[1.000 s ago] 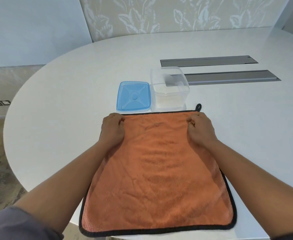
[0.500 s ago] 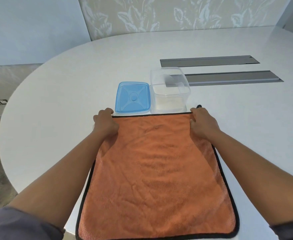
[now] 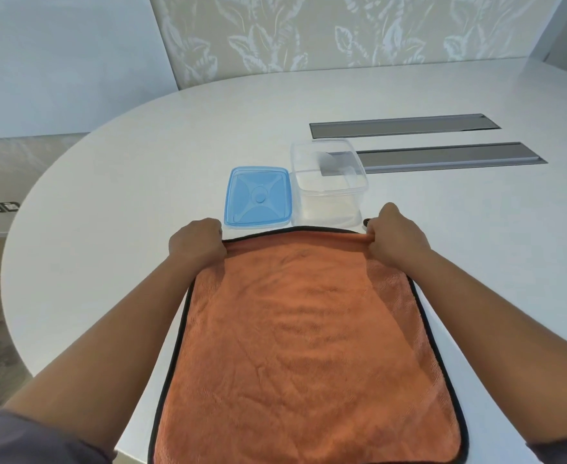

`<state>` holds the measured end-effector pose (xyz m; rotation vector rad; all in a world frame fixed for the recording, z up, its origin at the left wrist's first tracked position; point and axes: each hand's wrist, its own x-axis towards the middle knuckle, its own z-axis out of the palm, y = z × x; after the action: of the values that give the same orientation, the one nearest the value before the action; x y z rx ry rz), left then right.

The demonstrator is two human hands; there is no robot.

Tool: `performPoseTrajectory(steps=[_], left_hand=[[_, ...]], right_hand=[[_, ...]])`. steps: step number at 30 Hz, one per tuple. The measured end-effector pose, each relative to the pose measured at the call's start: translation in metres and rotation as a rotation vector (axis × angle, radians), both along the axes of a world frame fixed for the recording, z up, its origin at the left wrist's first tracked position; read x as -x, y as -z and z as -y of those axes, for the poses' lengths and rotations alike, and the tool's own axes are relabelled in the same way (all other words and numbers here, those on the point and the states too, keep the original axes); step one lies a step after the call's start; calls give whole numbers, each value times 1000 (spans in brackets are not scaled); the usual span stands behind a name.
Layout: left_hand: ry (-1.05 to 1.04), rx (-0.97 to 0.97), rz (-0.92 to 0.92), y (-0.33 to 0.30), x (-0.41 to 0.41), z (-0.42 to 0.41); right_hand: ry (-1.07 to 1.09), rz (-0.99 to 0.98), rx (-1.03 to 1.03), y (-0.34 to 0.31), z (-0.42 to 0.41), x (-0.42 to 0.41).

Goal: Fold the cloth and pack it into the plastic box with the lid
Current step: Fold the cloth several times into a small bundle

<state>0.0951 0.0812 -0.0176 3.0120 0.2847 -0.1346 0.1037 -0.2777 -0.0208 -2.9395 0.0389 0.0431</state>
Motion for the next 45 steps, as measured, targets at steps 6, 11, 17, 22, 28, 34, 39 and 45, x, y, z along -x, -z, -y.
performPoseTrajectory(steps=[6, 11, 17, 22, 28, 34, 39, 45], left_hand=[[48, -20, -186, -13, 4, -2], [-132, 566, -222, -17, 11, -5], [-245, 1029, -47, -11, 21, -2], [-248, 1209, 101, -7, 23, -5], [-247, 1335, 256, -6, 30, -2], [-300, 1416, 397, 0, 44, -5], [-257, 1444, 238, -5, 61, -5], [-250, 1405, -57, -10, 78, -14]], right_hand=[[12, 47, 226, -7, 6, 6], [99, -177, -151, -4, 18, 8], [258, -199, -813, -4, 18, 14], [163, -33, -956, -4, 15, 18], [146, 167, -1060, -13, 8, 31], [263, 270, -1359, -15, 10, 44], [377, 237, -1450, -11, 9, 55], [467, 11, -1411, -14, 21, 71]])
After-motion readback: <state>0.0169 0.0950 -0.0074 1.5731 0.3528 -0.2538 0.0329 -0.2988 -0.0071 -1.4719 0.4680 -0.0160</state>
